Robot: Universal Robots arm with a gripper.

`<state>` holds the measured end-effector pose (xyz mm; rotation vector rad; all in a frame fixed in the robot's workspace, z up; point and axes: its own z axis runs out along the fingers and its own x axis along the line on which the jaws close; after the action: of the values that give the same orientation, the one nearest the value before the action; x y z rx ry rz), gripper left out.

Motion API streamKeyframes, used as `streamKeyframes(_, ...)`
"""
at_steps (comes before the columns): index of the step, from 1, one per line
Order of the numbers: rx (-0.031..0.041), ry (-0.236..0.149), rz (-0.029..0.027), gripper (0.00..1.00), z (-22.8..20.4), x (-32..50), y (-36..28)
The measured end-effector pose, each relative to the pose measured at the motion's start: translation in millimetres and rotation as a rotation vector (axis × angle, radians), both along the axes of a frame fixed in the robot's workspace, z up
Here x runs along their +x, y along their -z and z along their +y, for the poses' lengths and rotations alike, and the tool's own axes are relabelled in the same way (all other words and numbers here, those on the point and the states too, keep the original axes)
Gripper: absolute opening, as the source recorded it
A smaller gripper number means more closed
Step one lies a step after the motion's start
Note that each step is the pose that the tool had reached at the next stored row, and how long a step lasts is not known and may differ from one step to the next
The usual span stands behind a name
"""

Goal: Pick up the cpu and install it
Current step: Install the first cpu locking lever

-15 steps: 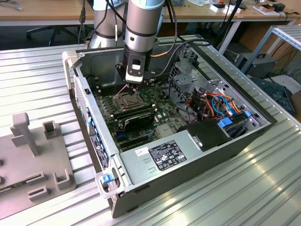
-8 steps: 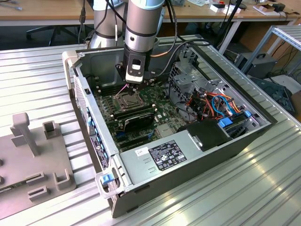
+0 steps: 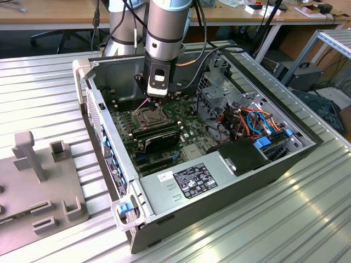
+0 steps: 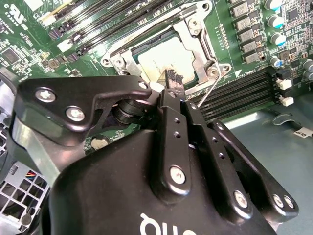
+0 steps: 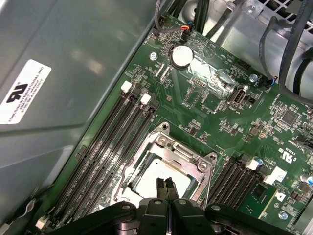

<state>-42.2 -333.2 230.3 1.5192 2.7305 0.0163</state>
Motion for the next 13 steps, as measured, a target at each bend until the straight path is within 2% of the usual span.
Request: streamKeyframes(13,0.0,-0.001,0.0,0.11,0.0,0.0,0.0)
